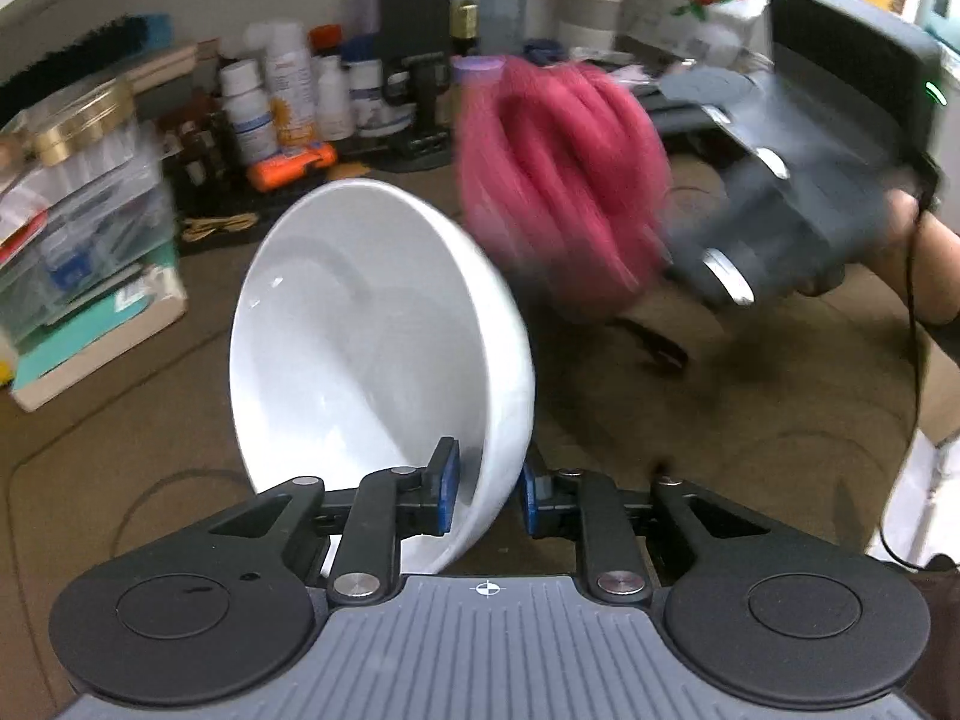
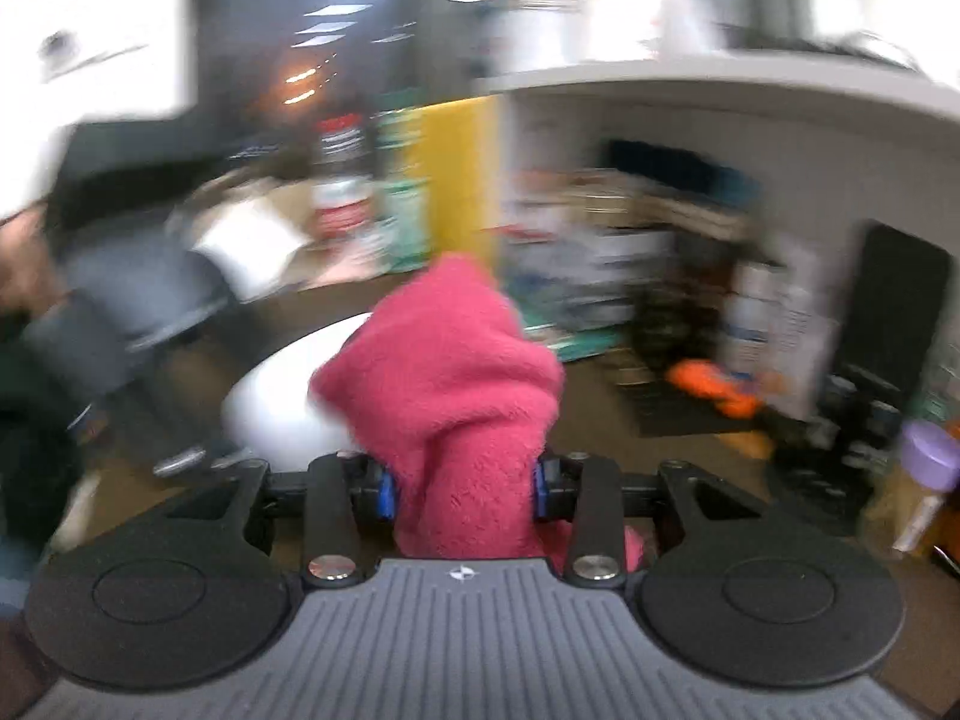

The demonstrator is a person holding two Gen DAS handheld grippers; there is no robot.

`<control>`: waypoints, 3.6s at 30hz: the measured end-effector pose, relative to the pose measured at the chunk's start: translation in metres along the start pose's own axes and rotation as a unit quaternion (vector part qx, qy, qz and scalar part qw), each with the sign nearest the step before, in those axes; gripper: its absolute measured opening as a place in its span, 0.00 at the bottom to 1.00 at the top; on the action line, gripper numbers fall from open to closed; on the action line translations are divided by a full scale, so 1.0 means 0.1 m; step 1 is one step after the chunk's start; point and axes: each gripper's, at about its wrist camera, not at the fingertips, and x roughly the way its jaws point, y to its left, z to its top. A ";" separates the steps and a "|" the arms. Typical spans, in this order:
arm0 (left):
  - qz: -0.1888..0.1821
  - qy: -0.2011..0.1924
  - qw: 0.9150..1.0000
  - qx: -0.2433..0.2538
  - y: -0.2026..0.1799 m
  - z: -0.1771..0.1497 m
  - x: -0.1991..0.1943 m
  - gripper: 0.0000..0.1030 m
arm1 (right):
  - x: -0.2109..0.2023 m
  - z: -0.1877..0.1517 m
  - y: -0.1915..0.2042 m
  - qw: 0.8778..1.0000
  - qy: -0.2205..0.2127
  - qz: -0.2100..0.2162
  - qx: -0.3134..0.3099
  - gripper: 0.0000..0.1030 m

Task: Clean bowl
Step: 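Wipe the bowl's outer wall again with the towel in the right tool, then press the towel along the bowl's outside with the right tool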

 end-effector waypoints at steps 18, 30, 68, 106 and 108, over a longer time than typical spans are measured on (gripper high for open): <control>0.173 0.013 0.980 0.093 -0.42 0.13 0.40 0.97 | 0.27 -0.25 -0.50 0.990 0.003 0.049 0.133 0.41; 0.293 -0.003 0.955 0.040 -0.67 0.22 0.60 1.00 | 0.31 -0.28 -0.56 0.985 0.015 0.070 0.156 0.48; 0.205 0.045 0.974 0.086 -0.69 0.11 0.39 0.32 | 0.00 0.08 0.23 0.985 0.043 -0.058 -0.158 0.31; -0.130 -0.217 0.872 -0.418 1.18 -0.45 -0.10 0.32 | -0.21 -0.17 0.18 0.992 0.040 -0.043 -0.109 0.33; -0.144 -0.235 0.852 -0.445 1.26 -0.64 -0.11 0.38 | -0.02 -0.08 0.36 0.983 0.066 -0.052 -0.166 0.33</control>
